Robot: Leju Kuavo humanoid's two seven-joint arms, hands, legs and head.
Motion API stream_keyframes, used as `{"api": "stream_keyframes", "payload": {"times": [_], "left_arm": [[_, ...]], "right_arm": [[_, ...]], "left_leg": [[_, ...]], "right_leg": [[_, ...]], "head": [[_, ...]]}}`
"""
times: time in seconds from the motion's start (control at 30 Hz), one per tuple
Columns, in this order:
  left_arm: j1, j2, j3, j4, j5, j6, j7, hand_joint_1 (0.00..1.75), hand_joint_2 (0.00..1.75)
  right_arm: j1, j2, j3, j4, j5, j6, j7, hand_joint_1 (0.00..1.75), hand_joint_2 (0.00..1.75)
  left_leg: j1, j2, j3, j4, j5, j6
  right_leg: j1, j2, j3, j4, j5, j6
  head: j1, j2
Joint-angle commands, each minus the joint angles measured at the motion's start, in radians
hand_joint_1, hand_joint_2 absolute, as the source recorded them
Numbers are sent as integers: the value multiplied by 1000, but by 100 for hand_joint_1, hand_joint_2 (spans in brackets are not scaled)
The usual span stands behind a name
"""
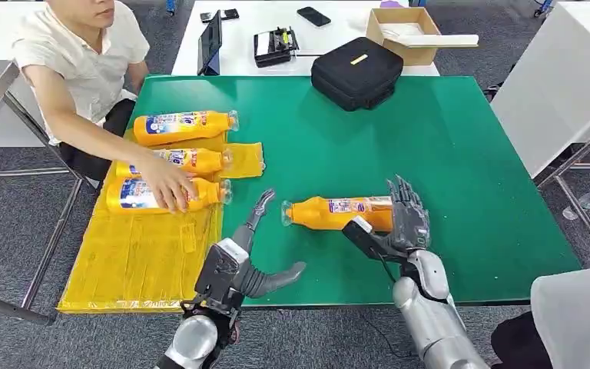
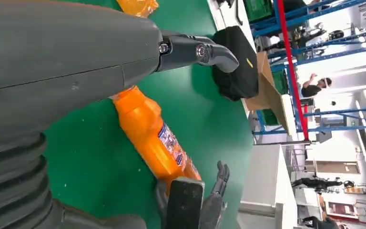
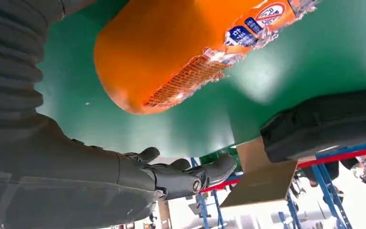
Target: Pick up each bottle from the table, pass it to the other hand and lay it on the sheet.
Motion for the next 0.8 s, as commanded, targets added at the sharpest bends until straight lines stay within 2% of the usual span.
{"api": "stream_keyframes", "payload": {"times": [0.03,0.23,0.27,0.3,0.4,0.63,0.8], "left_arm": [[-32,-15,-38,39,-6,-2,5,0,175],[-45,-19,-51,54,-18,2,6,0,175],[-50,-19,-56,57,-20,2,6,0,175],[-52,-19,-59,59,-23,2,6,0,175],[-58,-18,-67,67,-34,-2,10,0,175],[-44,-6,-83,78,-33,-27,17,0,175],[-50,-6,-86,83,5,-64,36,0,175]], "right_arm": [[-89,7,52,143,16,11,7,0,175],[-111,23,81,159,15,20,5,0,175],[-116,32,71,173,29,24,0,0,175],[-118,31,79,177,33,26,1,0,175],[-128,32,98,203,38,32,6,0,175],[-157,-2,166,289,80,77,52,0,175],[-220,-13,229,363,103,121,66,0,175]], "left_leg": [[0,2,1,0,-1,0],[0,3,1,0,-1,0],[1,6,5,1,-3,0],[0,2,1,0,-1,0],[1,3,3,0,-1,0],[1,3,4,0,-1,0],[0,3,3,0,-1,0]], "right_leg": [[1,1,1,0,0,-2],[1,2,1,0,0,-2],[3,3,4,-1,-1,-6],[1,1,1,0,0,-2],[1,1,3,-1,-1,-4],[1,1,4,-1,0,-3],[1,2,3,-1,0,-3]], "head": [[0,0],[0,0],[0,0],[0,0],[0,0],[0,0],[0,0]]}}
